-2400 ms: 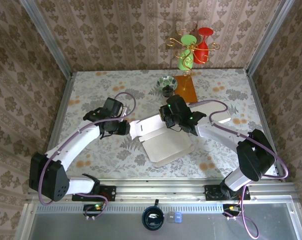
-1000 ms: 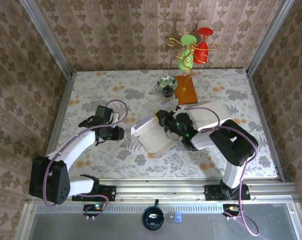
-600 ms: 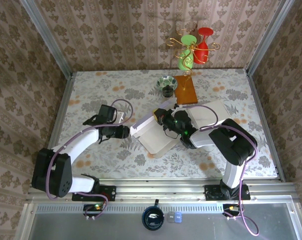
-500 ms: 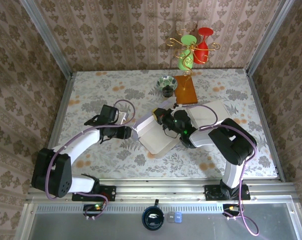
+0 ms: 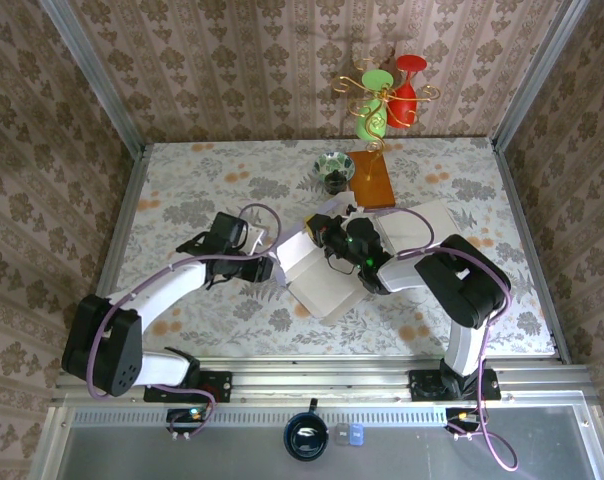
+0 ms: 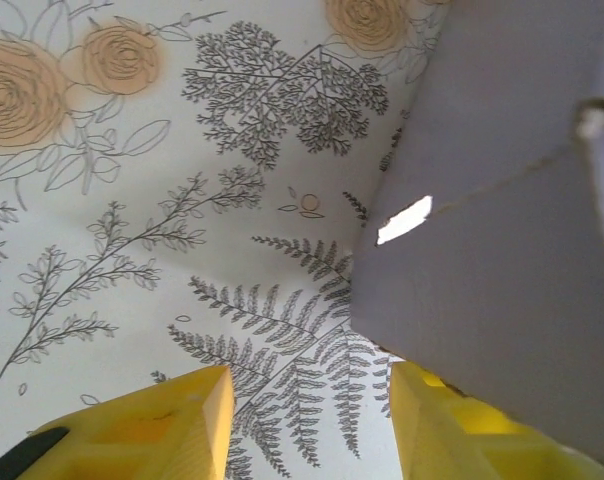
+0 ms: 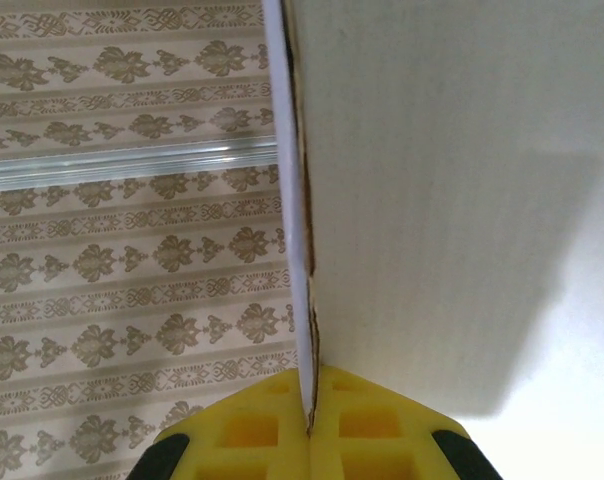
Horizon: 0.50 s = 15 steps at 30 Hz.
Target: Fold the paper box
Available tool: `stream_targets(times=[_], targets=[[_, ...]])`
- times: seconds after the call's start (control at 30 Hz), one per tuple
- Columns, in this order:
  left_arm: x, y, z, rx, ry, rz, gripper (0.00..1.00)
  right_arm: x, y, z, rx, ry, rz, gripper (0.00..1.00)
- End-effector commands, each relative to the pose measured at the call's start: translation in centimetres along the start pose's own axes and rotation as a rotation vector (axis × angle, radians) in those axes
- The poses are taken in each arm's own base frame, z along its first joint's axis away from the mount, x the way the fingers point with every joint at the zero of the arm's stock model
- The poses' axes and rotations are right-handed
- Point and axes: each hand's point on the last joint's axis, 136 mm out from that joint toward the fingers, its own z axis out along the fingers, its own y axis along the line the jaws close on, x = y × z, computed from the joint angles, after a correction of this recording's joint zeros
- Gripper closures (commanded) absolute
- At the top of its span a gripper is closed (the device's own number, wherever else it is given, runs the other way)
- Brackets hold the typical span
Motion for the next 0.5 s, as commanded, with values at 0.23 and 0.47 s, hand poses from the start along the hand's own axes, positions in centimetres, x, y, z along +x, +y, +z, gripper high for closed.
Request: stream_targets(times=[0.23, 0.47], targets=[[-0.6, -1.3, -0.4, 0.033, -0.079, 0.019, 0.51, 0.4, -1.1, 0.5, 0.033, 0.017, 0.011, 1.00], [-1.0, -2.4, -0.6, 0.058, -0.105, 0.038, 0.49, 0.2, 0.3, 0.3, -0.009, 0.001, 0.013, 1.00]])
